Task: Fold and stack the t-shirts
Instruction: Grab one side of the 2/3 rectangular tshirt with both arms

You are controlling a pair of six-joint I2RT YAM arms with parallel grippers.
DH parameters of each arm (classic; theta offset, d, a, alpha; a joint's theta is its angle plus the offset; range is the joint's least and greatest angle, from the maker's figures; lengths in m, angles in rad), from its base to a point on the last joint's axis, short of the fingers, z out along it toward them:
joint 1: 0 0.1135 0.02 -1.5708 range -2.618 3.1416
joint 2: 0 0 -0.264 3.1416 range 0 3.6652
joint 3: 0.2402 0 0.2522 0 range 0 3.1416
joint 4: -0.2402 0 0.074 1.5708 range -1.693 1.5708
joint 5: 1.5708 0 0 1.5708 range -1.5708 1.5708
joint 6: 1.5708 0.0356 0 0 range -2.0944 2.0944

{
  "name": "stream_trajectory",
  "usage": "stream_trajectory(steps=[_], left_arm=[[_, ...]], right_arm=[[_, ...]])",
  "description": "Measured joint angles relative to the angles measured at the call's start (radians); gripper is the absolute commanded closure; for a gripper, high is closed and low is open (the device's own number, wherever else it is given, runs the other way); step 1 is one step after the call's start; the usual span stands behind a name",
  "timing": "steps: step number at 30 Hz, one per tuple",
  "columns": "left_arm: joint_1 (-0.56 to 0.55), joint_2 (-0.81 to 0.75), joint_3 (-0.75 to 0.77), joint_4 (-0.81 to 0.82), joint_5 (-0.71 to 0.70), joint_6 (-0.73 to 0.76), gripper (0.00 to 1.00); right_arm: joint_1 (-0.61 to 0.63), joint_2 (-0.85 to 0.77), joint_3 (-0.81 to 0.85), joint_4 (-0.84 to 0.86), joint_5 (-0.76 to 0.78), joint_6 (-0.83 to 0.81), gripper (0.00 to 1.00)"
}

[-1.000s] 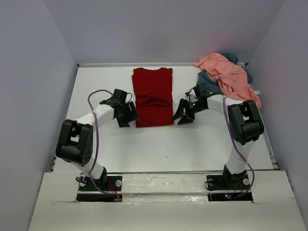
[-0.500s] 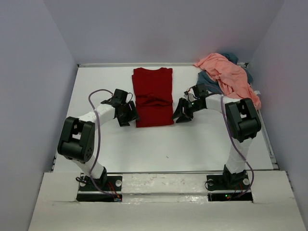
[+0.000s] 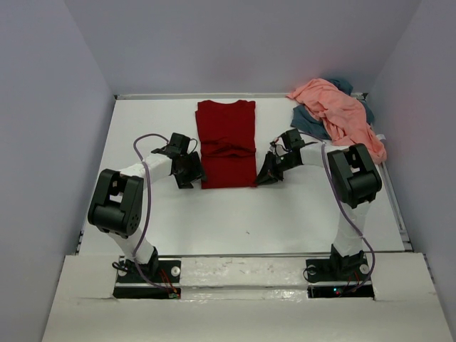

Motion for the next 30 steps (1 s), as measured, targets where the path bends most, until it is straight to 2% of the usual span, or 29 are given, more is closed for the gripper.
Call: stream_trajectory(steps=[2,10,12,15,26,30], left_arm=[[0.000,0.000,0.000,0.000,0.002,0.002,0.35],[0.000,0.000,0.000,0.008,0.009,0.002,0.50],[0.000,0.000,0.000,0.009,0.012,0.002,0.50],[0.000,0.000,0.000,0.014,0.018,0.001,0.41],[-0.001,0.002,-0.044,0.056,0.080,-0.008,0.43],[-0.010,0.002,-0.052,0.074,0.094,-0.012,0.57]], right_arm=[[0.000,0.000,-0.002,0.001,0.000,0.003,1.00],[0.000,0.000,-0.003,0.004,0.000,0.007,1.00],[0.000,0.000,-0.003,0.004,0.000,0.007,1.00],[0.000,0.000,-0.003,0.004,0.000,0.007,1.00],[0.000,0.000,-0.003,0.004,0.000,0.007,1.00],[0.000,0.000,-0.003,0.004,0.000,0.008,1.00]])
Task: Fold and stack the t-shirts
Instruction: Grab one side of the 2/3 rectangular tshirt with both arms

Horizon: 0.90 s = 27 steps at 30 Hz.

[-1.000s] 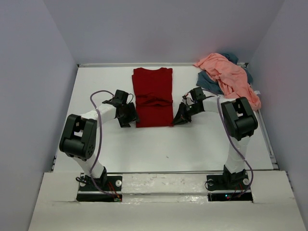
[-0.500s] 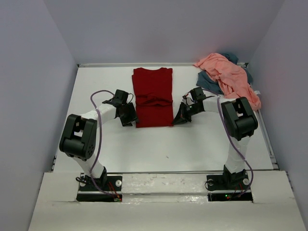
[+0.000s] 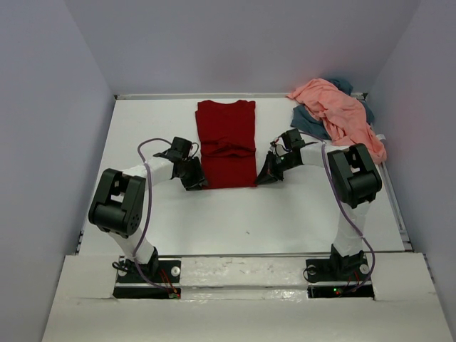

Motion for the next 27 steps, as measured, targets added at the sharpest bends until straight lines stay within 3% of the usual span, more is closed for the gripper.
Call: stream_trajectory(steps=[4,7,21,27], left_arm=[[-0.010,0.009,-0.001,0.003,0.008,-0.001,0.88],[-0.011,0.018,0.000,0.010,0.018,-0.002,0.95],[-0.010,0.023,0.008,-0.003,0.026,0.006,0.98],[-0.011,-0.040,0.013,-0.097,0.026,0.022,0.98]], right_arm=[[0.000,0.000,0.000,0.000,0.000,0.002,1.00],[0.000,0.000,0.000,0.000,0.000,0.005,1.00],[0.000,-0.001,0.000,-0.025,0.000,-0.008,1.00],[0.000,-0.074,0.000,-0.145,0.016,-0.054,1.00]])
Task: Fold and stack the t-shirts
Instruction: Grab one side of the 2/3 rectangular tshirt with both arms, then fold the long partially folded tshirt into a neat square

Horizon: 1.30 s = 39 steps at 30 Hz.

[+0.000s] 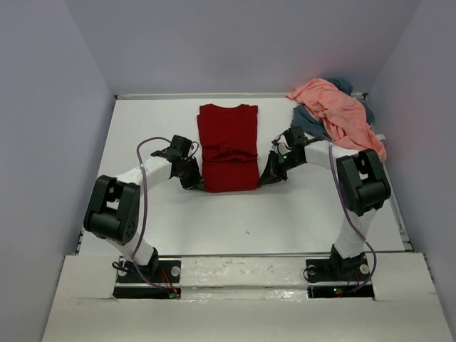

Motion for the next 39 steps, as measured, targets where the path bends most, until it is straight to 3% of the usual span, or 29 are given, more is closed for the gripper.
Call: stream_trajectory(steps=[6,23,39], left_arm=[[-0.006,-0.070,0.056,-0.064,-0.008,0.019,0.98],[-0.006,-0.074,0.136,-0.160,-0.013,0.033,0.98],[-0.006,-0.094,0.276,-0.260,-0.054,0.036,0.98]], right_arm=[[0.002,-0.085,0.034,-0.061,0.006,-0.031,1.00],[0.005,-0.087,0.083,-0.159,0.014,-0.050,1.00],[0.005,-0.123,0.230,-0.264,0.041,-0.078,1.00]])
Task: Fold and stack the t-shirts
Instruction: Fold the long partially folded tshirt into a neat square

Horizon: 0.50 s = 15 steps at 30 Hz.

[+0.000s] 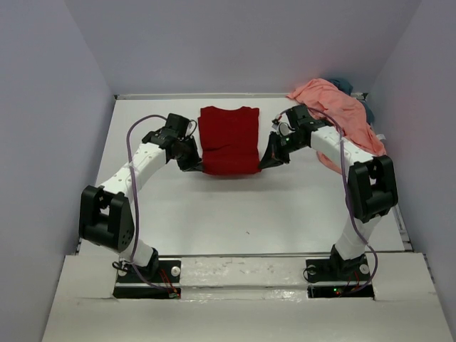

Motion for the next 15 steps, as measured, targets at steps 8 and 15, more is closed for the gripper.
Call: stream_trajectory(steps=[8,15], left_arm=[[0.000,0.000,0.102,-0.044,-0.027,0.002,0.98],[0.000,0.006,0.174,-0.068,-0.045,0.002,0.97]], right_arm=[[0.000,0.002,0.121,-0.055,0.009,-0.025,1.00],[0.000,0.020,0.180,-0.088,0.019,-0.040,1.00]])
